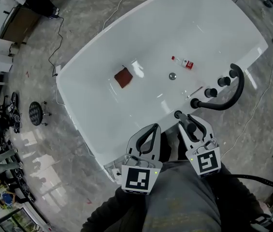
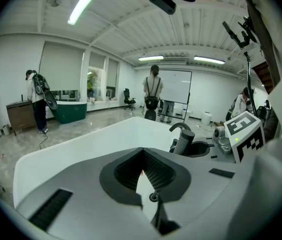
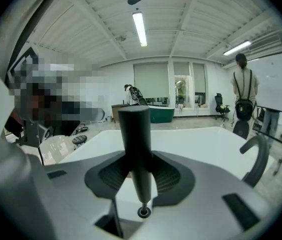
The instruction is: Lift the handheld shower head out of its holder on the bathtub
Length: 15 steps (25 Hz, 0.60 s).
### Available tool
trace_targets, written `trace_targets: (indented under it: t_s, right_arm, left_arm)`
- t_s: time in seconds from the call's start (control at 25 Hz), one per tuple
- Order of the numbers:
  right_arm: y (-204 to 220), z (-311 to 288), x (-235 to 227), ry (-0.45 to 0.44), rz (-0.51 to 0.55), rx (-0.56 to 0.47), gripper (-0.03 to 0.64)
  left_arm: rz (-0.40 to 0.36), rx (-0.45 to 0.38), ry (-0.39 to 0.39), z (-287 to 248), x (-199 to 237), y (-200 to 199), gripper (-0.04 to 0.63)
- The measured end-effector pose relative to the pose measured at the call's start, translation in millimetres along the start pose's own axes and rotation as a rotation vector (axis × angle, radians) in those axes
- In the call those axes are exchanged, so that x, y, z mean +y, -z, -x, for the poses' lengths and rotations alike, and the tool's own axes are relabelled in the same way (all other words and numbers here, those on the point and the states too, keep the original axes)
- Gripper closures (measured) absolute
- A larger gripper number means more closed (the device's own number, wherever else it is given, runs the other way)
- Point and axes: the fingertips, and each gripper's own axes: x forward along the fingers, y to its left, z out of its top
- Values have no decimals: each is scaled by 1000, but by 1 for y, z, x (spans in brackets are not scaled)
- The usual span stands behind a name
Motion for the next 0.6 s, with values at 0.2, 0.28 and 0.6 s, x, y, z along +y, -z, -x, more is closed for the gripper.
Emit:
trace_targets:
  t_s: [0.2, 0.28, 0.6]
  right_arm:
    - [4, -4, -2, -5, -3, 7, 476]
    - [4, -4, 0, -4, -6, 10, 476]
    - [-8, -5, 2, 1, -12, -1, 476]
  left_arm:
    - [-4, -11, -2, 0, 3, -4, 592]
    - [0, -9, -6, 2, 6, -2, 592]
    - [-3, -15, -4, 8, 11, -10, 592]
